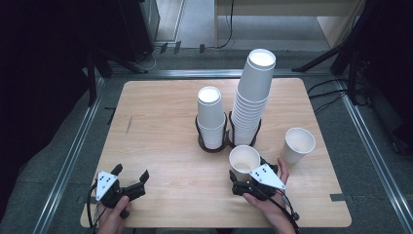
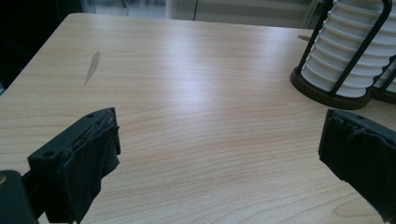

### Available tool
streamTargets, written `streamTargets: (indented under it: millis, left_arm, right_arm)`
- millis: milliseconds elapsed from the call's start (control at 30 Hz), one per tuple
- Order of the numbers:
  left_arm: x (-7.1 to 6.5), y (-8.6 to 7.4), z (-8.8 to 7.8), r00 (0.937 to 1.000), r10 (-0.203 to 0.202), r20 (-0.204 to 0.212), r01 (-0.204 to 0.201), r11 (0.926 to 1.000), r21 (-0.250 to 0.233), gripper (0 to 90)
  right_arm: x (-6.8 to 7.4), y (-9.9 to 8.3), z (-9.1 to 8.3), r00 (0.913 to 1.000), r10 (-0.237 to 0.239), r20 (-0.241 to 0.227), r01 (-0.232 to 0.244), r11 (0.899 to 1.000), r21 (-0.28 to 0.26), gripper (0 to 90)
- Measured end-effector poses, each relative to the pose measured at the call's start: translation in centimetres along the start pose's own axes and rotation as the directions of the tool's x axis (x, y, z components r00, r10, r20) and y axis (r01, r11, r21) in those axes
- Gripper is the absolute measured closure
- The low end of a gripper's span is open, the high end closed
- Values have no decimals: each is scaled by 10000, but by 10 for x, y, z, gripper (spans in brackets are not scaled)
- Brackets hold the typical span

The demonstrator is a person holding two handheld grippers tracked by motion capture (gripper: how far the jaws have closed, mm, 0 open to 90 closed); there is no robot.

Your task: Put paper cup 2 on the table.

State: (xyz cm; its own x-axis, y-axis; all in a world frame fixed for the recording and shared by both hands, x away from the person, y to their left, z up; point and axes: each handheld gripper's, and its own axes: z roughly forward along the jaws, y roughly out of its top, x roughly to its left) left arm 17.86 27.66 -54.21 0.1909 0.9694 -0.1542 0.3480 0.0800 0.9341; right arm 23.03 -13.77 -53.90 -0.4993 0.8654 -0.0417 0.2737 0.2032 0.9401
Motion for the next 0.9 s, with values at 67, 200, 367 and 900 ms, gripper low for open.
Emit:
streamTargets:
  millis: [67,200,367,900]
  left_arm:
    - [0,0,0,10000,13,-12,-13,10000,11,0]
    - [0,-1,1,10000,49,-29,-49,10000,52,0]
    - [-1,-1,1,9999,94,-51,-94,9999,43,0]
    - [-2,-2,2,9996,215,-175,-214,9997,98,0]
  right_arm:
    - [0,0,-1,10000,-84,-9,84,10000,26,0]
    - [-3,1,-4,9999,-43,-141,45,9999,149,0]
    - [-7,1,-5,9994,-249,-248,263,9981,550,0]
    - [-24,-18,-32,9951,-924,-357,956,9903,1012,0]
